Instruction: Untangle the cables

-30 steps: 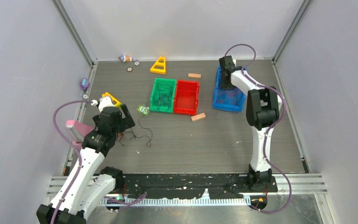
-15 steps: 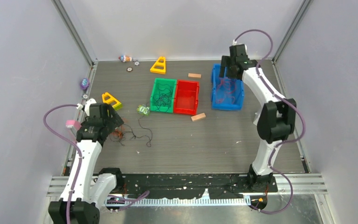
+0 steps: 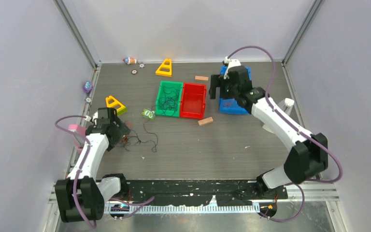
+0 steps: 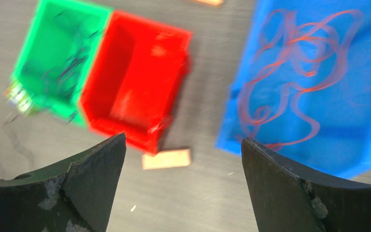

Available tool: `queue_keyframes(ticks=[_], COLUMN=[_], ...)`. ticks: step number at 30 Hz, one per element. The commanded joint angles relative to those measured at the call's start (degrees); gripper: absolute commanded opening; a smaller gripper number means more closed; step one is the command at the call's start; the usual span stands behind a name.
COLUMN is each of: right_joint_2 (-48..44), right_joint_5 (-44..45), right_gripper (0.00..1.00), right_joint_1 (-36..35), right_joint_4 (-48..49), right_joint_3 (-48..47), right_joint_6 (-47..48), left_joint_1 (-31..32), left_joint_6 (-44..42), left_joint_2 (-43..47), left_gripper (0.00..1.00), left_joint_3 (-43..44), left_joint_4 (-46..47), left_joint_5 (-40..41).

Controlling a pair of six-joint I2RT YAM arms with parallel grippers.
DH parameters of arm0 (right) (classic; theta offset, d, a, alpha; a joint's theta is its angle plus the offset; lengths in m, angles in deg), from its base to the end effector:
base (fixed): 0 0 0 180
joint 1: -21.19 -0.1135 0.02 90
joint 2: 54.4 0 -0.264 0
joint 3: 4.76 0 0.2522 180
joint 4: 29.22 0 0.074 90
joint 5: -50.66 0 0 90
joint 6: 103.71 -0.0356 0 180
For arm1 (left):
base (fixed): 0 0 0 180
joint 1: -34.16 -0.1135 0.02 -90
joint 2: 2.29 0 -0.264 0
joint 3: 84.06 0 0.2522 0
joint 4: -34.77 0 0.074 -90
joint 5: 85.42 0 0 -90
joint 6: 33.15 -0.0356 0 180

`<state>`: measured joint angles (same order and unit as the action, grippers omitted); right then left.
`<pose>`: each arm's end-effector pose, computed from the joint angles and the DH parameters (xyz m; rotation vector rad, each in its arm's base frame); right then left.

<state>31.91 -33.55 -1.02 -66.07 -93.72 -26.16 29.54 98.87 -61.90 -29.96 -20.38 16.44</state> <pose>0.3212 0.1273 0.3271 -0.1269 2.1702 0.2378 0.1896 0.0227 0.2221 -1.0909 2.3526 0.0375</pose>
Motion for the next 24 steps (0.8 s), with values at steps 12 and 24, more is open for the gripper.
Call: queue_keyframes(ticks=[12,24], right_joint_2=[-13.77,-7.89], right_joint_5=[-13.77,-16.96], right_gripper=[0.92,0.94], right_joint_1=[-18.23,-22.02], right_joint_4=[26.35,32.52], right_joint_3=[27.92,30.90], right_joint_6=[-2.06,-0.48], left_joint_1=[5.94,23.26], left_joint_6=[2.91,-2.17], left_joint_2=[-5.23,8.40], left_gripper=[0.00,0.00], left_joint_3=[-10.89,-8.55], left_joint_4=[21.20,11.38], left_joint_5=[-21.31,-13.88])
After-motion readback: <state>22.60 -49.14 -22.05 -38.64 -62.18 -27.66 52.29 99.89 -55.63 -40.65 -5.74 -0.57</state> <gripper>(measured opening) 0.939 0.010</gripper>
